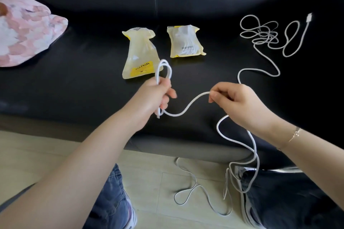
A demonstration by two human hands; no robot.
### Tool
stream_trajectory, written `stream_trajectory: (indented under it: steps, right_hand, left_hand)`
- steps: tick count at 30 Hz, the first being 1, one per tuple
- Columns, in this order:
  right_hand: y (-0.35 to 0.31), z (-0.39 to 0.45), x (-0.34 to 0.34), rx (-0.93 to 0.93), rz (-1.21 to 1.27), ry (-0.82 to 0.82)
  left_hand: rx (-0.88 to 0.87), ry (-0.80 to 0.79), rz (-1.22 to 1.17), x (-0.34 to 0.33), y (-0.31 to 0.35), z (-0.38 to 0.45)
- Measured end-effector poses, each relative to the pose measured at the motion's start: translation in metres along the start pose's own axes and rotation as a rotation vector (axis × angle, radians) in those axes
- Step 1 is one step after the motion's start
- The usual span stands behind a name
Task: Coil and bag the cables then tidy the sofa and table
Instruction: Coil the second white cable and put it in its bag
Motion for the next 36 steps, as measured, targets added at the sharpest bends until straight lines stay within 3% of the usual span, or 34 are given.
stream_trajectory:
  steps: [3, 9, 12, 14, 17, 19, 22, 27, 32, 36]
  right_hand:
    - [-0.006, 0.0, 0.001, 0.065, 0.021, 0.011]
    - [-0.01, 0.003, -0.002, 0.132, -0.031, 0.025]
    - [-0.013, 0.002, 0.002, 0.165, -0.172, 0.053]
    - [-0.008, 0.004, 0.001, 0.094, -0.232, 0.01]
    - [0.016, 0.007, 0.0, -0.209, -0.249, -0.144]
    - [0.025, 0.007, 0.002, -0.287, -0.183, -0.202]
    - [0.013, 0.012, 0.012, -0.126, -0.066, -0.101]
    - [-0.016, 0.008, 0.024, 0.199, -0.023, 0.096]
    - [-0.017, 0.007, 0.022, 0.256, -0.062, 0.136]
    - [-0.013, 0.009, 0.019, 0.234, -0.109, 0.116]
  left_hand:
    - [-0.041, -0.044, 0.079, -0.019, 0.0, -0.005]
    - [-0.01, -0.254, -0.172, -0.052, 0.004, -0.017]
    - [0.026, -0.273, -0.206, -0.055, 0.004, -0.021]
    - [0.024, -0.266, -0.203, -0.052, 0.006, -0.02]
    - [0.053, -0.194, -0.249, -0.038, 0.008, -0.013]
    - [0.058, -0.132, -0.234, -0.025, 0.007, -0.006]
    - [0.078, -0.131, -0.135, -0.017, 0.001, -0.002]
    - [0.046, -0.342, 0.046, -0.034, -0.003, -0.015]
    - [0.081, -0.521, 0.159, -0.054, -0.011, -0.025]
    - [0.071, -0.568, 0.198, -0.063, -0.014, -0.026]
Point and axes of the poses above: each hand's wrist, its own z-axis towards the middle knuckle, its own x-axis out of the back of the hand, y = z × x, the point moved 8 cm from there along z, towards the middle knuckle, and after that the axes turned 11 degrees about z, right-handed, at the moved point
